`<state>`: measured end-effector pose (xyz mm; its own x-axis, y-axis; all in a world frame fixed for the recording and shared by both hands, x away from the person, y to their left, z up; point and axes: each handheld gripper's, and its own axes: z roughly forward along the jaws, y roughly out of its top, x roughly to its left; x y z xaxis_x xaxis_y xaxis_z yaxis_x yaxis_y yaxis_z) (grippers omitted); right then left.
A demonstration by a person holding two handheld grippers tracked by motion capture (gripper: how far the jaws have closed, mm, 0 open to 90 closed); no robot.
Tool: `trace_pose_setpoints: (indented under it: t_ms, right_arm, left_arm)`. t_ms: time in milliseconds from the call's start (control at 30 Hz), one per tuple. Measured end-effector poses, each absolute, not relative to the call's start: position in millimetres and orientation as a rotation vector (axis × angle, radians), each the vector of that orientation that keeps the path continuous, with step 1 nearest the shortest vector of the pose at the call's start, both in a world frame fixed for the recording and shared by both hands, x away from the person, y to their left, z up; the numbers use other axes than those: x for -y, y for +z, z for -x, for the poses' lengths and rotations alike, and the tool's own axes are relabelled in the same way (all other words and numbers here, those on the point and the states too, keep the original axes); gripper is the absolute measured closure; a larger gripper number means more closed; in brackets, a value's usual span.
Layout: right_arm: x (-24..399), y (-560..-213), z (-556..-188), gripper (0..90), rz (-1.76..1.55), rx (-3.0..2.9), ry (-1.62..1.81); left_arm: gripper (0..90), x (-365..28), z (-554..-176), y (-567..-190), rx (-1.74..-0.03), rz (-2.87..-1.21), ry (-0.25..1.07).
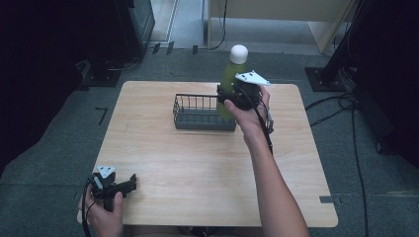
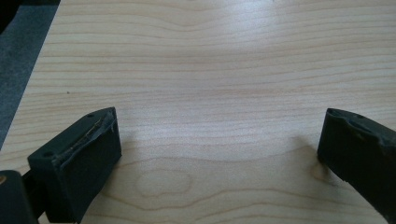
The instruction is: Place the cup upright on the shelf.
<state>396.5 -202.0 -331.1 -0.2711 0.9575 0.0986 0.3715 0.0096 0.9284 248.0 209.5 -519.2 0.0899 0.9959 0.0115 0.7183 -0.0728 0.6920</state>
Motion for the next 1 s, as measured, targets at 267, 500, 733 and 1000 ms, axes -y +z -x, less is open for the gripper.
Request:
trace_pose_setpoints:
  t_ms: [267,500,733,1000]
  right_arm:
    - [195,-336,-419,20.4,-1.416,-1.652,1.274]
    - [187,-345,-430,20.4,-1.404,-1.647,1.251]
    - [179,-365,-438,20.3,-1.408,-1.677,1.16]
    - [175,-382,-442,20.3,-1.414,-1.7,1.131]
  left_arm:
    - [0.0,-210,-248,-519,-1.68,-1.851,0.687]
    - [0.0,-210,-248,-519,-1.68,-1.853,0.686]
    - [0.0,-210,-248,-519,-1.68,-1.853,0.687]
    - [0.0,-210,-248,-519,-1.68,-1.853,0.687]
